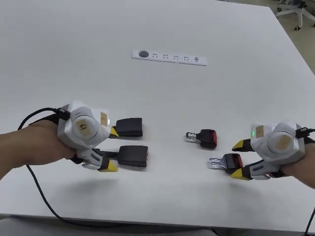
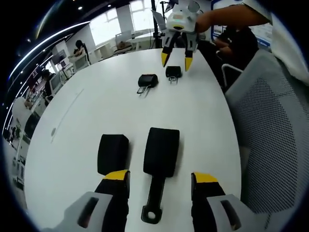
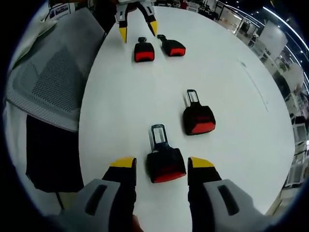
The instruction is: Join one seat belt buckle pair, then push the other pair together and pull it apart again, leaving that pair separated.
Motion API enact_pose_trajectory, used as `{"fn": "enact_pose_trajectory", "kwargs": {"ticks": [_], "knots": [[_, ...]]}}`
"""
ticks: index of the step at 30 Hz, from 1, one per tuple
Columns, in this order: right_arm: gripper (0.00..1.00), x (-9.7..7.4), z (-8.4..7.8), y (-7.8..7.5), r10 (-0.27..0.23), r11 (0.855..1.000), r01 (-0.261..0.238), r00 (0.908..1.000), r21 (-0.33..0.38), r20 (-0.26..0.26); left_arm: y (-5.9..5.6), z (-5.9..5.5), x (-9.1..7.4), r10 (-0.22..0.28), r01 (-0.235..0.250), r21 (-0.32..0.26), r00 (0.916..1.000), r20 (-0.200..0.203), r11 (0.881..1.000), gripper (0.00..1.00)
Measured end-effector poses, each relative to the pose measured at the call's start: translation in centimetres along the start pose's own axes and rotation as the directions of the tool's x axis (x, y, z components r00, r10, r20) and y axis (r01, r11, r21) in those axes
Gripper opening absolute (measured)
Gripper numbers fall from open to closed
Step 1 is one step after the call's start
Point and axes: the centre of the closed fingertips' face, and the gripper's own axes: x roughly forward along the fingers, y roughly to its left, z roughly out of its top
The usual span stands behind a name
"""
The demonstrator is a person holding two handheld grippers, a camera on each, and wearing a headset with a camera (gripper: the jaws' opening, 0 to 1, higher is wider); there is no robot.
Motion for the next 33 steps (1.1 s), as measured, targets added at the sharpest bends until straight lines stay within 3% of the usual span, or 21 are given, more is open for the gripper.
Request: {"fn": "enact_pose_trajectory", "kwargs": {"ticks": [5, 9, 11, 17, 20, 28, 33], "knots": [[0.39, 0.8, -1.3, -0.6, 0.037, 0.999, -0.038, 0.9989, -0.021, -0.03, 0.2, 0.1, 0.9, -0.024, 0.026, 0.035, 0.9991, -0.035, 0.999, 0.5], [0.37, 1.2, -1.8, -0.4, 0.067, 0.997, -0.068, 0.9965, -0.031, -0.051, -0.3, 0.9, 1.3, -0.075, 0.075, 0.018, 0.9971, -0.014, 0.997, 0.49], [0.37, 1.5, -2.1, -0.8, 0.075, 0.997, -0.077, 0.9957, -0.03, -0.054, -0.3, 1.2, 1.6, -0.077, 0.078, 0.04, 0.9967, -0.028, 0.996, 0.48], [0.34, 2.2, -1.9, -0.7, 0.125, 0.992, -0.126, 0.9917, -0.026, -0.029, 0.1, 1.1, 2.7, -0.103, 0.104, 0.02, 0.9931, -0.055, 0.994, 0.46], [0.33, 2.3, -1.6, -0.8, 0.134, 0.99, -0.134, 0.9908, -0.037, -0.021, 0.0, 1.0, 3.4, -0.122, 0.125, 0.04, 0.9907, -0.06, 0.991, 0.41], [0.33, 2.3, -1.6, -0.7, 0.15, 0.986, -0.153, 0.9877, -0.074, -0.046, -0.7, 0.8, 4.0, -0.148, 0.157, 0.07, 0.9827, -0.111, 0.985, 0.36], [0.33, 2.3, -1.5, -0.8, 0.152, 0.986, -0.154, 0.9878, -0.069, -0.035, -0.5, 0.7, 4.0, -0.165, 0.171, 0.063, 0.982, -0.092, 0.983, 0.34]]}}
